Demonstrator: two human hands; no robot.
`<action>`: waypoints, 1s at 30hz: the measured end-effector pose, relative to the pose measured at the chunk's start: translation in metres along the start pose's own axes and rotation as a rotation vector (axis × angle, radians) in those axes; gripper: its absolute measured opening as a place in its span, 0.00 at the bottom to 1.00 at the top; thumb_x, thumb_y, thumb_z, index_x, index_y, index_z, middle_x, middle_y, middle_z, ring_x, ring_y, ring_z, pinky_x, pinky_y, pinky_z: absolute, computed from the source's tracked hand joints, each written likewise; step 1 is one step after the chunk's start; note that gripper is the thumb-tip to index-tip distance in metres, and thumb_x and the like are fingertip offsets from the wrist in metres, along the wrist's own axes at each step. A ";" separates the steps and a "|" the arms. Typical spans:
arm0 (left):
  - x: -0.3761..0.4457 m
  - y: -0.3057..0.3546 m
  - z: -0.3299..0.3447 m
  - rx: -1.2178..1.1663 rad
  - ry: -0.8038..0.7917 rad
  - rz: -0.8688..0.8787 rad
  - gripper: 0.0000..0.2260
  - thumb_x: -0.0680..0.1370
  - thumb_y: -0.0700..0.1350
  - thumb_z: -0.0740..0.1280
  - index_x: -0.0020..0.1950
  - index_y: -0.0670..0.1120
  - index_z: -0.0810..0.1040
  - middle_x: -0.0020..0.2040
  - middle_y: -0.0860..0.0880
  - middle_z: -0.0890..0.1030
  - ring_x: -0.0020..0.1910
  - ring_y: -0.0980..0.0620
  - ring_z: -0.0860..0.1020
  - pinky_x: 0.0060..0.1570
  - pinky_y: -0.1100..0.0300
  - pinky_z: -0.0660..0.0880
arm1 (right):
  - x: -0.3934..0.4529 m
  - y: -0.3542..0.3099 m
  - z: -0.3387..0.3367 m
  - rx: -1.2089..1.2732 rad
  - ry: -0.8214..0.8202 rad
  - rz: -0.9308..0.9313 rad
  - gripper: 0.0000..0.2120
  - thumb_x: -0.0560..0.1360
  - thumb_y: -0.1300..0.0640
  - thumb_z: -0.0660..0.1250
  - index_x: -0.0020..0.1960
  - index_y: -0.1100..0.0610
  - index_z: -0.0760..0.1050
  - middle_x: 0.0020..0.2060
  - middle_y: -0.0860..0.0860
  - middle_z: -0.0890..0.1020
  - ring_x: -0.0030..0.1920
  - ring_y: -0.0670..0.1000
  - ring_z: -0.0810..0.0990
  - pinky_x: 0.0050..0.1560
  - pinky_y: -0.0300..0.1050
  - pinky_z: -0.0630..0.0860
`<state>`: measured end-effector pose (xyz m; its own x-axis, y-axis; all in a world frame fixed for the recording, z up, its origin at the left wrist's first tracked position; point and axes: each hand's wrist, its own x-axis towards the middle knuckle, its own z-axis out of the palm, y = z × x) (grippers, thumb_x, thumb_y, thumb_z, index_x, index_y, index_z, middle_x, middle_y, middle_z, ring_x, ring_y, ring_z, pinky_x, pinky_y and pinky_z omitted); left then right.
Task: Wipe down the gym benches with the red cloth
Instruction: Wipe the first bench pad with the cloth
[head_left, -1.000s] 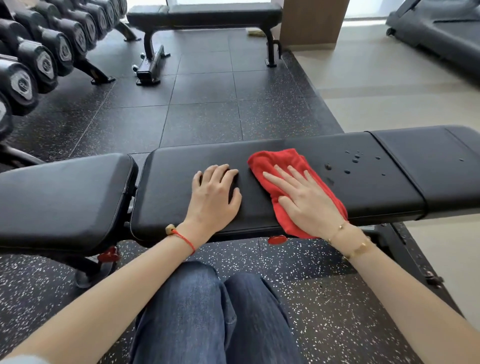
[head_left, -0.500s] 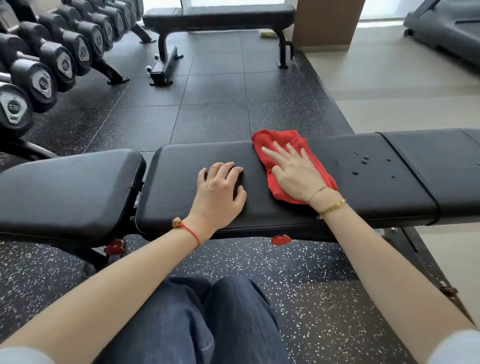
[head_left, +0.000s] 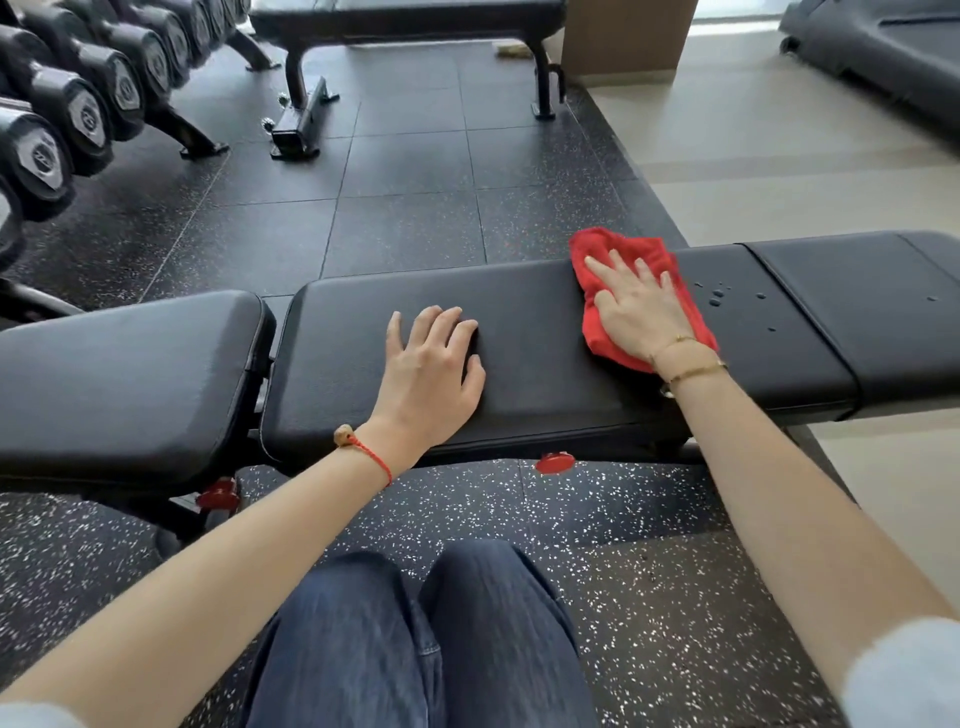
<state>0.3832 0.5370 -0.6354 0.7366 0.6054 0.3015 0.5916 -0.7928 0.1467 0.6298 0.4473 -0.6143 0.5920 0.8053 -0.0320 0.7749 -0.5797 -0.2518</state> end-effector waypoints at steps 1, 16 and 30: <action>0.001 0.001 0.001 0.005 0.000 0.010 0.19 0.81 0.48 0.59 0.70 0.46 0.73 0.72 0.46 0.72 0.74 0.45 0.66 0.75 0.38 0.55 | 0.000 -0.009 0.002 -0.004 -0.005 -0.014 0.25 0.81 0.53 0.48 0.78 0.43 0.51 0.79 0.48 0.50 0.78 0.56 0.48 0.77 0.57 0.41; 0.038 0.062 0.017 -0.101 -0.102 0.138 0.21 0.82 0.50 0.53 0.75 0.48 0.65 0.75 0.49 0.67 0.76 0.46 0.60 0.75 0.36 0.53 | -0.049 0.020 -0.001 0.015 0.080 0.205 0.25 0.81 0.53 0.50 0.77 0.41 0.52 0.78 0.47 0.53 0.78 0.54 0.50 0.77 0.56 0.43; 0.028 0.069 0.027 -0.141 -0.098 0.118 0.23 0.82 0.51 0.54 0.77 0.48 0.64 0.78 0.46 0.63 0.78 0.44 0.58 0.76 0.37 0.50 | -0.100 0.037 0.001 0.074 0.126 -0.020 0.27 0.79 0.56 0.55 0.76 0.40 0.57 0.77 0.46 0.58 0.78 0.52 0.53 0.77 0.54 0.46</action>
<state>0.4533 0.5013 -0.6425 0.8306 0.5059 0.2327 0.4523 -0.8567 0.2479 0.5990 0.3450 -0.6219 0.6037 0.7916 0.0943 0.7709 -0.5496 -0.3219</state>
